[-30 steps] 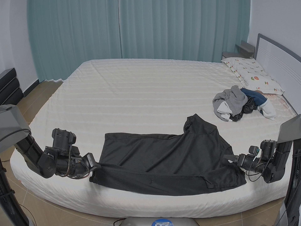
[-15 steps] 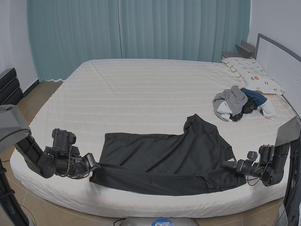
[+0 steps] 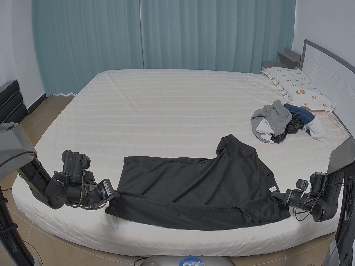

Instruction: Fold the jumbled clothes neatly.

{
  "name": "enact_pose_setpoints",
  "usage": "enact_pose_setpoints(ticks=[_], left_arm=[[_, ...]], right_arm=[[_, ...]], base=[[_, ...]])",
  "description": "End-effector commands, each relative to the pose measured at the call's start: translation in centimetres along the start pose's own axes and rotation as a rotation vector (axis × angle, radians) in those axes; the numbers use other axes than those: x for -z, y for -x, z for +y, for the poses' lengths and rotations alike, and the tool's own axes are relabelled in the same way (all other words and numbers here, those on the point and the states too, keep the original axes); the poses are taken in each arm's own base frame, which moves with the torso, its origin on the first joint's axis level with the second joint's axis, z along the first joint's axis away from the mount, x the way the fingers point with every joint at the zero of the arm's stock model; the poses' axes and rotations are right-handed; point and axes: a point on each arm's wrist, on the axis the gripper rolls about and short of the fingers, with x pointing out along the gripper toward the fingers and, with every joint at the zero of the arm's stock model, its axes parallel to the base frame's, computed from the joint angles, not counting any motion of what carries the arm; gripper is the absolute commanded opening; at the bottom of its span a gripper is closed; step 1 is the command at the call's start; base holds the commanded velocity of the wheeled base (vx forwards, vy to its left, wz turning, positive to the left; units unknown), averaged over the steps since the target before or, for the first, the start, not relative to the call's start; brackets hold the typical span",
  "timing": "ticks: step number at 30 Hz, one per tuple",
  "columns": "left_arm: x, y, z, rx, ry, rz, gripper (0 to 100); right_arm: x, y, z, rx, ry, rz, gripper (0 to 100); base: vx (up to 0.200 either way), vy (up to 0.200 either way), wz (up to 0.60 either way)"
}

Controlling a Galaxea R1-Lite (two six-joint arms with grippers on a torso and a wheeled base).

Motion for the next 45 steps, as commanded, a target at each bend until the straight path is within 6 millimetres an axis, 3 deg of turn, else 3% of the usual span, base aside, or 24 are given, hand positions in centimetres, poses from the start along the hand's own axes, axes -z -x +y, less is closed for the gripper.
enact_pose_setpoints(ticks=[1, 11, 28, 36, 40, 45], left_arm=[[-0.1, 0.0, -0.1, 0.002, -0.003, -0.007, 0], [0.3, 0.3, 0.3, -0.019, 0.006, -0.001, 0], [3.5, 4.3, 1.3, -0.029, 0.012, 0.022, 0], [2.8, 2.8, 1.5, -0.039, 0.049, 0.027, 0], [0.1, 1.6, -0.2, 0.050, 0.262, -0.056, 0], [-0.1, 0.6, 0.0, 0.043, 0.321, -0.046, 0]], right_arm=[[-1.3, 0.6, 1.0, -0.010, 0.031, -0.048, 0], [-2.1, 3.3, 2.7, -0.013, -0.019, -0.080, 0], [-1.3, 9.8, 4.6, -0.069, -0.091, -0.076, 0], [-1.3, 11.3, 4.5, -0.071, -0.103, -0.099, 0], [-1.3, 11.4, 4.3, -0.067, -0.110, -0.102, 0], [-1.3, 11.3, 4.3, -0.065, -0.112, -0.100, 0]], base=[[0.000, 0.000, 0.00], [0.000, 0.000, 0.00], [0.000, 0.000, 0.00], [0.000, 0.000, 0.00], [0.000, 0.000, 0.00], [0.000, 0.000, 0.00]])
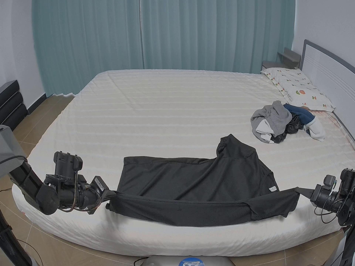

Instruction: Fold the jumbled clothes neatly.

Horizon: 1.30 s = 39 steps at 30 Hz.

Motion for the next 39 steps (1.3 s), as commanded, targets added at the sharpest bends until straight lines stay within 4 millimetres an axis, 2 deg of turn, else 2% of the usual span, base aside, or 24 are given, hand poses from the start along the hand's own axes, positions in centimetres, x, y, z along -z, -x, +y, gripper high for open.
enact_pose_setpoints(ticks=[1, 7, 14, 21, 26, 30, 35, 39], left_arm=[[-0.9, -1.8, -0.2, 0.005, 0.038, -0.004, 0], [-0.2, -1.2, 0.8, -0.036, 0.052, 0.018, 0], [1.8, -0.1, 3.2, -0.137, -0.084, 0.080, 0], [2.2, 0.5, 3.5, -0.161, -0.085, 0.092, 0], [3.0, 1.1, 4.1, -0.212, -0.154, 0.148, 0], [2.5, 1.1, 3.7, -0.199, -0.153, 0.128, 0], [-0.1, -0.5, 2.0, -0.144, -0.069, 0.053, 0], [-1.4, -2.1, 1.0, -0.117, 0.020, 0.032, 0]], right_arm=[[0.2, 0.3, 0.1, 0.004, -0.008, -0.001, 0], [0.2, 0.3, 0.1, 0.005, -0.007, -0.001, 0], [0.9, 0.4, 0.0, 0.025, -0.032, 0.051, 0], [2.1, 1.1, -0.1, 0.059, 0.025, 0.141, 0], [2.2, 1.7, 0.3, 0.060, 0.053, 0.159, 0], [1.9, 1.7, 0.5, 0.049, 0.065, 0.144, 0], [0.0, 0.1, 0.1, 0.029, 0.114, 0.110, 0], [-0.9, -1.6, 0.2, 0.016, 0.064, 0.102, 0]], base=[[0.000, 0.000, 0.00], [0.000, 0.000, 0.00], [0.000, 0.000, 0.00], [0.000, 0.000, 0.00], [0.000, 0.000, 0.00], [0.000, 0.000, 0.00], [0.000, 0.000, 0.00], [0.000, 0.000, 0.00]])
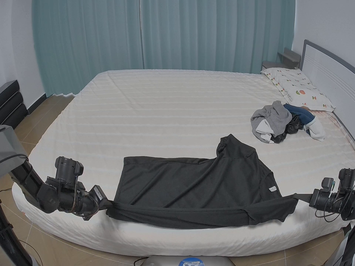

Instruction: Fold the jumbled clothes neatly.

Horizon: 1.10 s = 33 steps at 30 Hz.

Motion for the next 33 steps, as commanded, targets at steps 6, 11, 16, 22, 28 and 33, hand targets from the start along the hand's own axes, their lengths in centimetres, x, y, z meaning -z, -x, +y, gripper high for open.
enact_pose_setpoints(ticks=[6, 11, 16, 22, 28, 33], left_arm=[[-2.3, -3.7, -1.1, 0.004, 0.069, -0.007, 0], [-2.7, -4.2, -1.4, -0.010, 0.058, -0.046, 0], [-2.9, -5.1, -1.6, -0.032, 0.051, -0.070, 0], [-2.6, -6.5, -2.1, -0.077, 0.027, -0.102, 0], [-2.5, -6.8, -2.6, -0.071, 0.016, -0.106, 0], [-2.7, -7.0, -2.8, -0.068, 0.016, -0.110, 0]], right_arm=[[-2.5, -4.5, -0.7, 0.022, -0.021, -0.017, 0], [-2.5, -6.4, -2.0, 0.044, -0.035, 0.002, 0], [-2.2, -7.5, -2.6, 0.041, -0.044, 0.019, 0], [-2.4, -8.8, -3.6, 0.038, -0.070, 0.022, 0], [-1.8, -9.6, -4.0, 0.038, -0.082, 0.046, 0], [-2.0, -10.1, -4.5, 0.036, -0.081, 0.041, 0]], base=[[0.000, 0.000, 0.00], [0.000, 0.000, 0.00], [0.000, 0.000, 0.00], [0.000, 0.000, 0.00], [0.000, 0.000, 0.00], [0.000, 0.000, 0.00]])
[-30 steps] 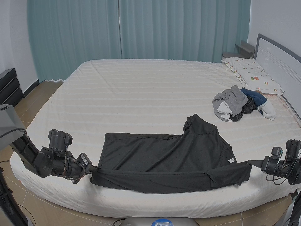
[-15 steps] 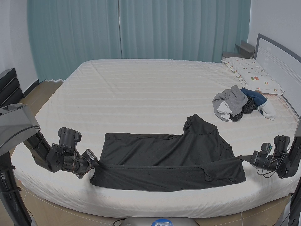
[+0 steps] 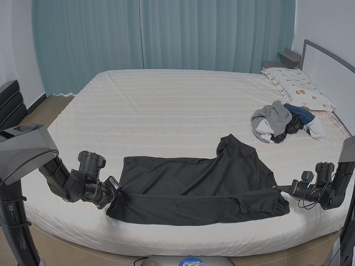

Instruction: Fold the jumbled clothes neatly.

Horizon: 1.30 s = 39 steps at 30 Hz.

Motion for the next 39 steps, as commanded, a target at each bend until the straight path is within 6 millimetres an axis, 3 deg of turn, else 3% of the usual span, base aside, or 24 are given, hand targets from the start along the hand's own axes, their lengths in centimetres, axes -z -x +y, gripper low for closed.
enact_pose_setpoints(ticks=[1, 5, 6, 15, 18, 25, 30, 39], left_arm=[[0.0, -0.3, 0.0, -0.001, 0.001, 0.001, 0], [-0.1, -0.3, -0.1, 0.002, 0.002, -0.001, 0], [-0.1, -0.3, -0.1, 0.002, 0.002, -0.001, 100], [-0.7, 0.4, -0.1, 0.014, 0.049, -0.021, 100], [-1.5, 1.9, -0.4, 0.055, 0.086, -0.043, 100], [-0.8, 2.0, 1.0, 0.055, 0.112, 0.033, 100], [-1.4, 2.6, 2.3, 0.093, 0.144, 0.059, 100], [-1.4, 2.7, 2.4, 0.103, 0.143, 0.055, 100]], right_arm=[[0.2, -0.6, -0.6, 0.003, -0.011, 0.010, 0], [0.3, -0.8, -0.8, 0.003, -0.028, 0.014, 0], [0.3, -0.8, -0.8, 0.003, -0.028, 0.014, 100], [-0.5, -0.3, -0.2, -0.047, -0.119, -0.089, 100], [-0.5, -0.1, 0.2, -0.069, -0.166, -0.118, 100], [0.5, -0.2, -0.4, -0.047, -0.209, -0.089, 100], [0.8, -0.4, -0.7, -0.040, -0.206, -0.078, 100], [1.8, -1.5, -0.8, -0.043, -0.156, -0.037, 100]], base=[[0.000, 0.000, 0.00], [0.000, 0.000, 0.00], [0.000, 0.000, 0.00], [0.000, 0.000, 0.00], [0.000, 0.000, 0.00], [0.000, 0.000, 0.00], [0.000, 0.000, 0.00], [0.000, 0.000, 0.00]])
